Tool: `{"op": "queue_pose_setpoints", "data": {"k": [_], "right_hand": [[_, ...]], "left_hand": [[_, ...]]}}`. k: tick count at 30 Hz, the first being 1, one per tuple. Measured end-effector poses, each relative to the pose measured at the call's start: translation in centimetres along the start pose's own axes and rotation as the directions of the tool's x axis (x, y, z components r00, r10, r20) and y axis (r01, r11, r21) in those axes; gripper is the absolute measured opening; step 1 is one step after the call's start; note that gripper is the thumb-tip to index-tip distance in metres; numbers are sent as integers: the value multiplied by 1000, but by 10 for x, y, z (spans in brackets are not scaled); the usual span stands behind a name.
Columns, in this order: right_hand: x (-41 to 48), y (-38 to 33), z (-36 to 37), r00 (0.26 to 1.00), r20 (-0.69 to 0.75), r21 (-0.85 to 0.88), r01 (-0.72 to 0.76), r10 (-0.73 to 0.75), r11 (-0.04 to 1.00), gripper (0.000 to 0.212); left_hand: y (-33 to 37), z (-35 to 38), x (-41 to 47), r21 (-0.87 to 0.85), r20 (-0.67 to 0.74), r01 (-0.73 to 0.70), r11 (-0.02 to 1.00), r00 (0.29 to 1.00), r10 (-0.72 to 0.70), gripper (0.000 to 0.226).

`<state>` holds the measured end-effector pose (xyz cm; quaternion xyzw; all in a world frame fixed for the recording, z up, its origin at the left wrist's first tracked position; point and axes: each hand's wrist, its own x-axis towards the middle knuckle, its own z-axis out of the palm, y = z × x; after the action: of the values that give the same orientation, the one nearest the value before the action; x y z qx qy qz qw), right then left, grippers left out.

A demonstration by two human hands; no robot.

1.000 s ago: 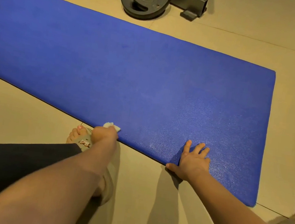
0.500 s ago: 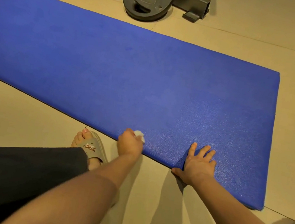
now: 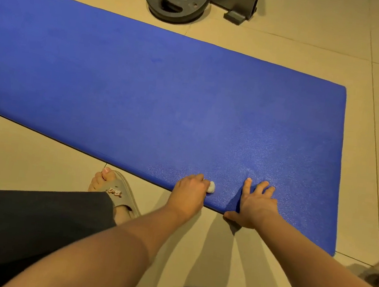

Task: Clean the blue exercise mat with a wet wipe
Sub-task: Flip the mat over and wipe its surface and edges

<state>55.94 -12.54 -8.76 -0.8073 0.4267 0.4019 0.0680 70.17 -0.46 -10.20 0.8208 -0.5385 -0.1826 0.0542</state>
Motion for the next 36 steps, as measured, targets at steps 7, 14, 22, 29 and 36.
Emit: {"op": "queue_pose_setpoints", "data": {"k": [7,14,22,29,36], "right_hand": [[11,8,-22,985,172,15,13,-15,1000,129],[18,7,-16,988,151,37,18,-24,999,134],[-7,10,-17,996,81,229,16,-35,973,102],[-43,-83,2,741,-619,235,492,-261,838,29],[-29,-95,47,758,-625,146,348,-186,926,59]], "left_hand": [[-91,-64,10,348,108,91,933,985,-136,28],[-24,-36,-2,97,231,-137,986,967,112,34],[-6,-12,-36,267,237,-123,956,970,59,62],[-39,-27,-8,-205,153,-18,979,987,50,41],[-149,-72,4,83,60,107,991,992,-112,55]]}}
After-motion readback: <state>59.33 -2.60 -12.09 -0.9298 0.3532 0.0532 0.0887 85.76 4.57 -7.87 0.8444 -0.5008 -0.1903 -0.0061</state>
